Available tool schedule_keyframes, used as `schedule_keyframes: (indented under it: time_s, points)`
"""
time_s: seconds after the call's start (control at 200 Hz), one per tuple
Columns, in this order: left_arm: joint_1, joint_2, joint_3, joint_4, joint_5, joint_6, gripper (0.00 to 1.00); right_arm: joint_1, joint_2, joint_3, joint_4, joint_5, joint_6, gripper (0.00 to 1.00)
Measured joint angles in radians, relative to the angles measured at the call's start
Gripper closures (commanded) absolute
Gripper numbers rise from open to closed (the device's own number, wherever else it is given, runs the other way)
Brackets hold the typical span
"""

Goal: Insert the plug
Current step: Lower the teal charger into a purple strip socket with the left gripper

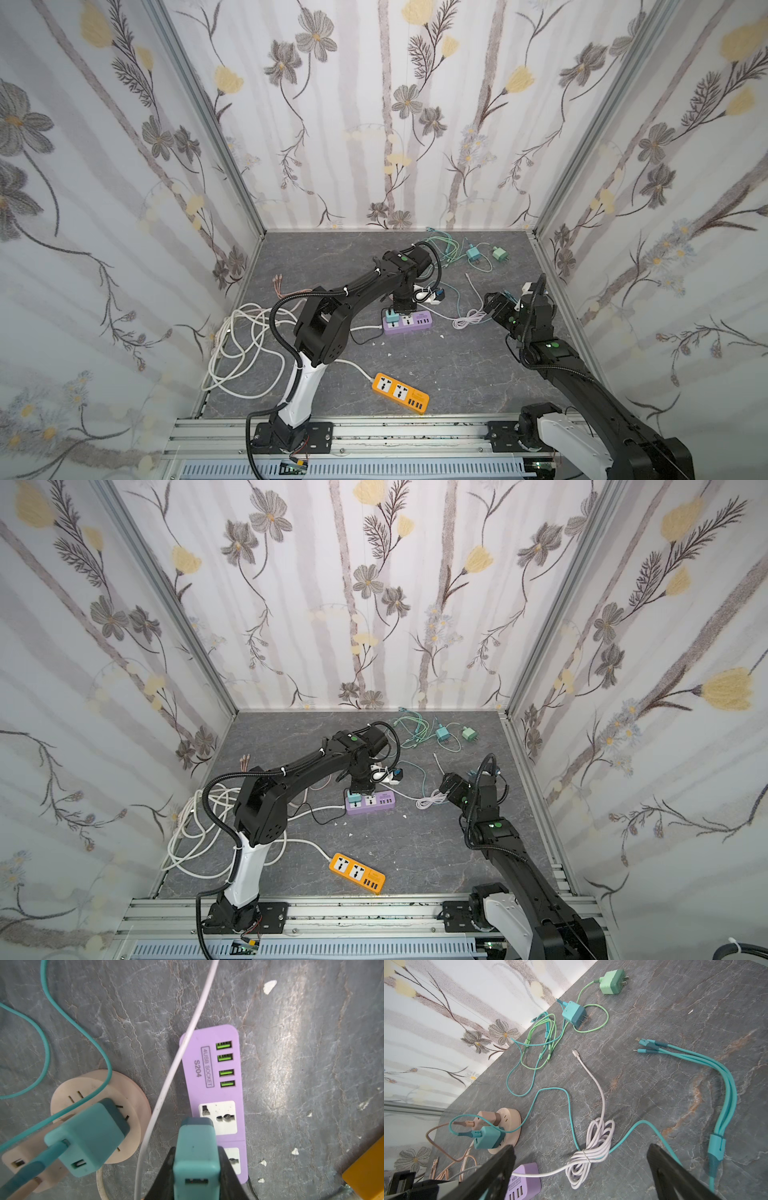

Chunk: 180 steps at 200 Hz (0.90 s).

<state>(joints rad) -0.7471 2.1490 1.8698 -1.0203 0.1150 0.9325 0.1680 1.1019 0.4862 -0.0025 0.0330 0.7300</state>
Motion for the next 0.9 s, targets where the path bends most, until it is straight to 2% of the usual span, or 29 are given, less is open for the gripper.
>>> schedule_keyframes:
  time_s: [0.61,0.899]
  points:
    - [0.003,-0.016,-0.045,0.032,0.061,-0.064,1.00,0.000,0.030,0.013,0.000,-0.027,-0.003,0.01]
    - [0.017,-0.018,-0.126,0.114,0.089,-0.079,1.00,0.000,0.029,0.013,-0.001,-0.035,-0.005,0.01]
